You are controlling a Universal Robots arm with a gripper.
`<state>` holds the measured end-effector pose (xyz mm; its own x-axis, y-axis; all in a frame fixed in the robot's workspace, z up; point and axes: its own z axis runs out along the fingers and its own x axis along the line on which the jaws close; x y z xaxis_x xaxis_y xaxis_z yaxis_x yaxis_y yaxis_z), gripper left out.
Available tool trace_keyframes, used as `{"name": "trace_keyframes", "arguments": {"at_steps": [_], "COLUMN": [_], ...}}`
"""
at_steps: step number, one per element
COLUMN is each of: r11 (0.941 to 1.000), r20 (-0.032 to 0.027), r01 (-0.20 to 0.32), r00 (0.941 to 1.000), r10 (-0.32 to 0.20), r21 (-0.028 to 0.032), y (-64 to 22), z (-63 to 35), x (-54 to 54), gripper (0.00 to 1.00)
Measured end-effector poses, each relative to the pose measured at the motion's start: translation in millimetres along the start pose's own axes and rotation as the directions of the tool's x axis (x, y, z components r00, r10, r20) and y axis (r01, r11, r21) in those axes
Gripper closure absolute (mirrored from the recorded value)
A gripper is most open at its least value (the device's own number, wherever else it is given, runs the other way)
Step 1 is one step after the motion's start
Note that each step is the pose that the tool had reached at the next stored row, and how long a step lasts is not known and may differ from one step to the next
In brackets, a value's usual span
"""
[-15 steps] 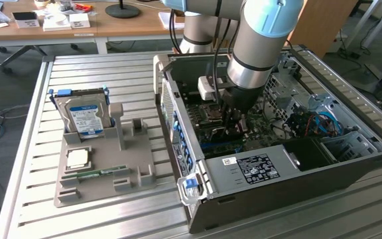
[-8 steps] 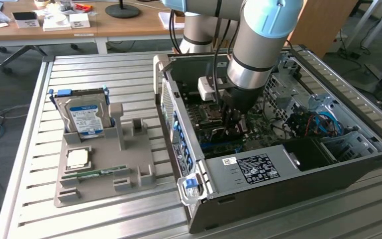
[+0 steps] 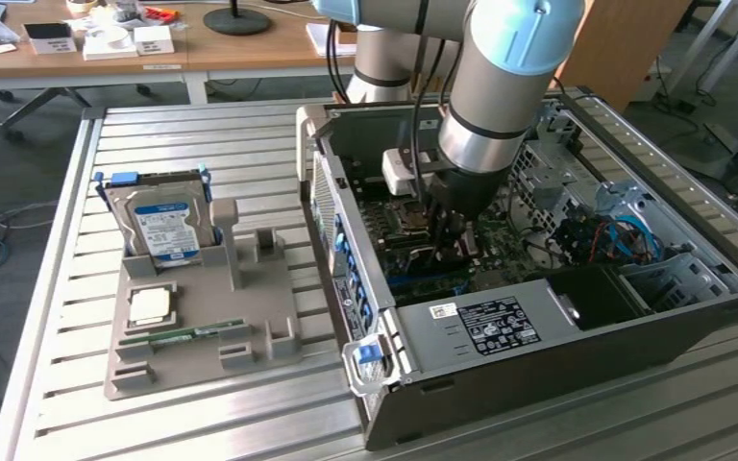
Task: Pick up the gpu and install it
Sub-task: 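Insert the gpu into the slot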
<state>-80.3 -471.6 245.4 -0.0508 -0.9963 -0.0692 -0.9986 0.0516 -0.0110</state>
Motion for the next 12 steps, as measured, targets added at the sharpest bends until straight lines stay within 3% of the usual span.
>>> {"name": "trace_keyframes", "arguments": {"at_steps": [12], "r11": [1.0000], "r20": [0.0001], "r01": [0.000], "r00": [1.0000], "r10": [0.000], "r21": [0.0002], "y": [2.3], "z": [1.6], "x": [0.2], "gripper": [0.73]}}
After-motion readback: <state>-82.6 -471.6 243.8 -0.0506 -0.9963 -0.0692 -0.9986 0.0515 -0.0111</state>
